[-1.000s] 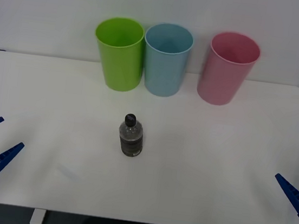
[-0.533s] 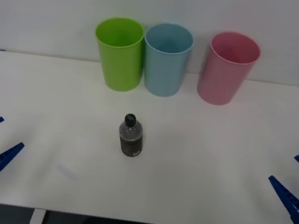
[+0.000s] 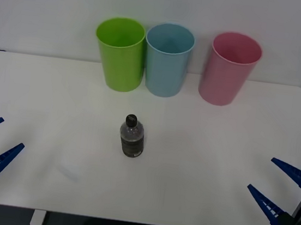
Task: Grasp the object on the table and drop it into the matching bin: aluminum can to the light blue bin, PET bottle to the pink bin.
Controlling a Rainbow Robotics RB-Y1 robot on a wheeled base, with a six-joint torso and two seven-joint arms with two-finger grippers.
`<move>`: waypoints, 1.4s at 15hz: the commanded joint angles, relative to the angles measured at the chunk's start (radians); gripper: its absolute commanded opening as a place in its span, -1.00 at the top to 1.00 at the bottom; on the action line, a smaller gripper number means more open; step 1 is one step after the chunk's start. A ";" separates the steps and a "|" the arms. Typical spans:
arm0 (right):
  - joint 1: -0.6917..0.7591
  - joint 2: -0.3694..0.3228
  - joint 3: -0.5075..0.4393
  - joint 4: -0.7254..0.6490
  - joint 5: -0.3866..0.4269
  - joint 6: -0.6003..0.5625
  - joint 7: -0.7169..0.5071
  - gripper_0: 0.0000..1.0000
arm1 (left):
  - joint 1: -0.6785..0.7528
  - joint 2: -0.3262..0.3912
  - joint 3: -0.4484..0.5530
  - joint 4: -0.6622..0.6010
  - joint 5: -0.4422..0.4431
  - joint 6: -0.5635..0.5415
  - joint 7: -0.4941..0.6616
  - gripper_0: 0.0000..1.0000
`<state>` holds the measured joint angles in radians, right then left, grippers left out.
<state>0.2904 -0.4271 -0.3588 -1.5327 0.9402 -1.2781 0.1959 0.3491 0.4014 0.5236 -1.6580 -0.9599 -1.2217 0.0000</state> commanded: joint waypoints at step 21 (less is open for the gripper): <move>-0.234 0.068 0.389 0.101 0.146 0.264 0.088 -1.00 | 0.000 0.000 0.000 0.000 0.000 0.000 0.000 -1.00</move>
<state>0.0603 -0.3625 0.0240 -1.4302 1.0870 -1.0208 0.2838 0.3491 0.4014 0.5236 -1.6580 -0.9599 -1.2217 0.0000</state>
